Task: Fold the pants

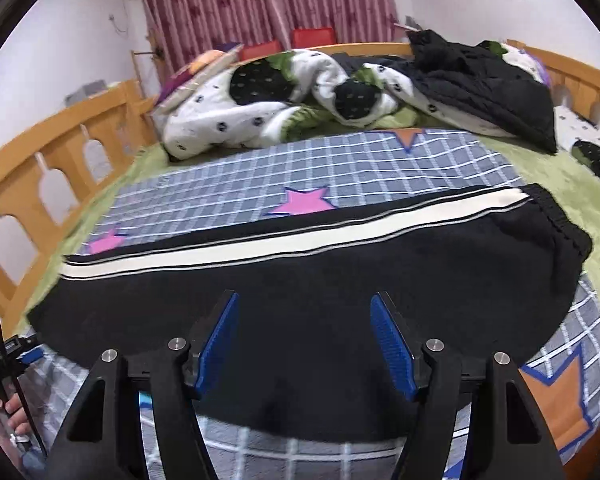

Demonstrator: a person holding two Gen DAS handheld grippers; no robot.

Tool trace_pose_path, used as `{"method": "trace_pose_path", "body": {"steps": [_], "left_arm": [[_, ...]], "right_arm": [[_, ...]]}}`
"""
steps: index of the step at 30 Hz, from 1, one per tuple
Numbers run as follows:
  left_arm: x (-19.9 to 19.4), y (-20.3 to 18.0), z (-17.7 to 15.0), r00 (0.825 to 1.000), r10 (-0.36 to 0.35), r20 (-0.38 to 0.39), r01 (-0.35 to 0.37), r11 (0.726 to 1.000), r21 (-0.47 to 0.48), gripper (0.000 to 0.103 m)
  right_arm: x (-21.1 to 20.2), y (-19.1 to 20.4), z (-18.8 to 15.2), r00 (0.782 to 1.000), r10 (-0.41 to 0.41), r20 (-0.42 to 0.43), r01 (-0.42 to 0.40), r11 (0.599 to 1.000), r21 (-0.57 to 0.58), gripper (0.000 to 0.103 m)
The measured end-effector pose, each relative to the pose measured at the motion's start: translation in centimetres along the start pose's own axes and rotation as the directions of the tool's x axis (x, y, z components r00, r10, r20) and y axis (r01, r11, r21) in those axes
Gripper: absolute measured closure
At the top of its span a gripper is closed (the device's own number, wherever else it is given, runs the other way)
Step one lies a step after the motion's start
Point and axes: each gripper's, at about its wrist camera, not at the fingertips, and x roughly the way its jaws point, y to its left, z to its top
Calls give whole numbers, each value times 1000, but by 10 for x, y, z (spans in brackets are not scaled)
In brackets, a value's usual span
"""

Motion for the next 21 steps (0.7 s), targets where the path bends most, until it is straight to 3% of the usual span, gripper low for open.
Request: {"method": "trace_pose_path", "body": {"steps": [2, 6, 8, 10, 12, 14, 16, 20, 21], "left_arm": [[4, 10, 14, 999, -32, 12, 32, 998, -48, 39], [19, 18, 43, 1000, -21, -2, 21, 994, -110, 40], [30, 19, 55, 1000, 9, -11, -10, 991, -134, 48], [38, 10, 58, 990, 145, 1, -144, 986, -80, 83], [38, 4, 56, 983, 182, 32, -181, 983, -23, 87], [26, -14, 51, 964, 244, 102, -249, 968, 38, 93], [7, -48, 47, 937, 281, 210, -317, 934, 167, 93], [-31, -123, 30, 916, 220, 337, -336, 879, 339, 93], [-39, -151, 21, 909, 198, 368, -345, 851, 395, 93]], "right_arm": [[10, -6, 1, 1000, -2, -19, 2, 1000, 12, 36], [25, -13, 4, 998, -25, -55, 27, 999, 24, 36], [28, -16, 6, 998, -25, -57, 27, 999, 33, 36], [28, -17, 6, 999, -17, -52, 19, 999, 37, 36], [25, -19, 4, 999, -16, -42, 17, 1000, 25, 36], [19, -22, -2, 1000, -19, -19, 19, 1000, 1, 36], [13, -26, -6, 1000, -26, 2, 26, 999, -22, 36], [-3, -44, -16, 999, -10, 44, 11, 1000, -22, 36], [-7, -50, -19, 999, -17, 51, 18, 1000, -20, 36]]}}
